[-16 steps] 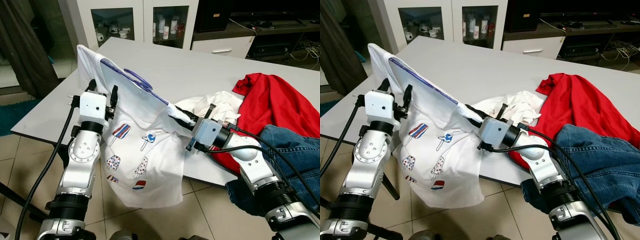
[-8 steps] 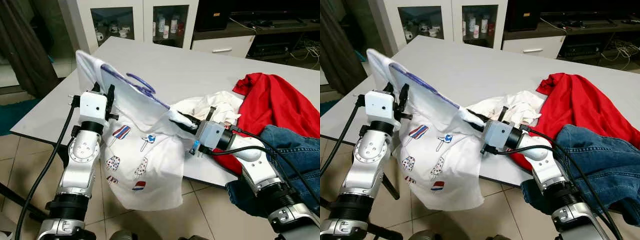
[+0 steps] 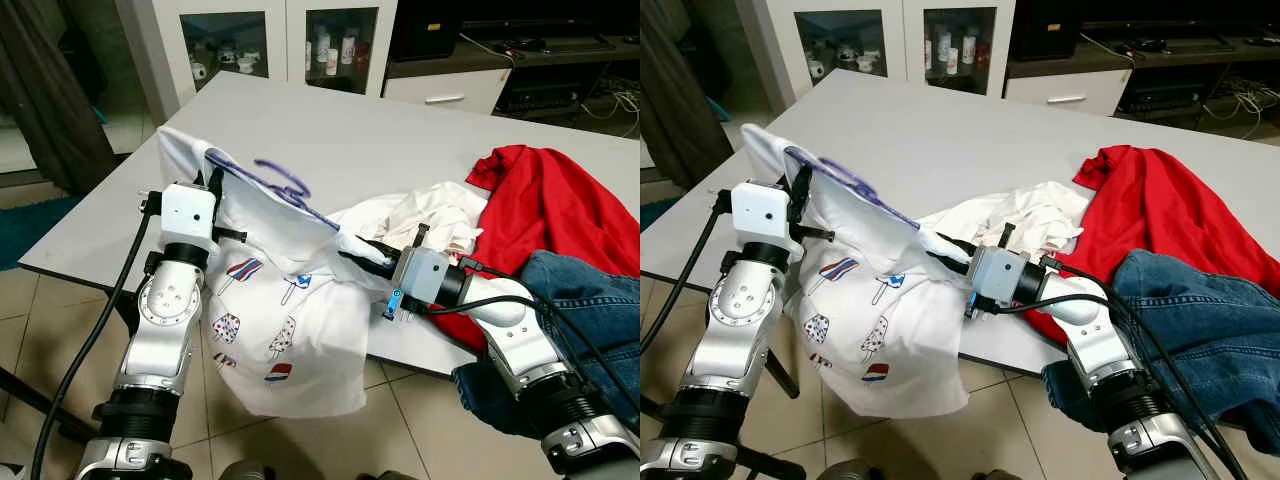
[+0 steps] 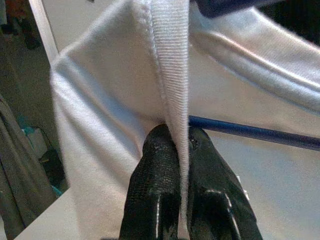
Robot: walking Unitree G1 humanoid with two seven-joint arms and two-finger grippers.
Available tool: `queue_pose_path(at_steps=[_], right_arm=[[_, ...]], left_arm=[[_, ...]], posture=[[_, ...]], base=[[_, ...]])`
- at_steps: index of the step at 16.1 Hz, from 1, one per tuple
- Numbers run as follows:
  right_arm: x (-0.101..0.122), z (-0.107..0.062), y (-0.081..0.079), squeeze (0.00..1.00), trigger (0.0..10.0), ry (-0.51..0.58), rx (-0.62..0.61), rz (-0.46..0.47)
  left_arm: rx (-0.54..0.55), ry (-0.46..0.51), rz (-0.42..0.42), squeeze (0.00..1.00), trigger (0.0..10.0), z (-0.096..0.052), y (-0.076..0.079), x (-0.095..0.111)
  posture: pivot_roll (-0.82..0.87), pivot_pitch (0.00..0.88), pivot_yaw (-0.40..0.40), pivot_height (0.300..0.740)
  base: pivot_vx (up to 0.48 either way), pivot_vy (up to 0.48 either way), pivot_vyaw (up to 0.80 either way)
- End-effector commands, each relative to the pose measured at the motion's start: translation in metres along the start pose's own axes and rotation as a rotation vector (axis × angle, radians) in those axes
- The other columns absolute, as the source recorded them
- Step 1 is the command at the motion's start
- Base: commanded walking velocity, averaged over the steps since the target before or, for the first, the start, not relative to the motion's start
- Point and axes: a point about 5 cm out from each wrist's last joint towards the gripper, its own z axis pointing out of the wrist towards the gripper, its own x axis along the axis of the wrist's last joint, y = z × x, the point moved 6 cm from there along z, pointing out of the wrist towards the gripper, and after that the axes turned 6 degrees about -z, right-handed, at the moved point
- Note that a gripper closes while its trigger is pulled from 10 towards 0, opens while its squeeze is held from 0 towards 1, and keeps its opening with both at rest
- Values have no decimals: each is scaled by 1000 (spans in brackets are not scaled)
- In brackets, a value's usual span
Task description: Hang hanger
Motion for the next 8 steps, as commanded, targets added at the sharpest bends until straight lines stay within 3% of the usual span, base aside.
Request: queue_pose_path(at_steps=[1,3,4,5,6,7,8], right_arm=[[7,0,10,0,10000,22,-34,-6],[7,1,21,0,10000,19,-90,25],[7,0,29,424,10000,20,-131,52],[7,0,30,1000,10000,15,-133,59],[7,0,29,1000,10000,14,-131,60],[7,1,29,596,10000,14,-127,72],[10,3,29,0,10000,19,-123,79]], left_arm=[[-17,4,-5,0,0,1,5,3],[-19,4,-4,0,0,0,5,2],[-22,3,-2,0,0,0,6,2],[-22,3,-2,0,0,0,6,2],[-22,3,-2,0,0,0,6,2],[-22,3,-2,0,0,0,6,2],[-22,3,-1,0,0,0,6,2]], posture=[[41,0,-5,740],[41,0,-6,740],[40,0,-6,740],[40,0,-6,740],[40,0,-6,740],[40,0,-6,740],[40,0,-6,740]], base=[[0,0,0],[0,0,0],[0,0,0],[0,0,0],[0,0,0],[0,0,0],[0,0,0]])
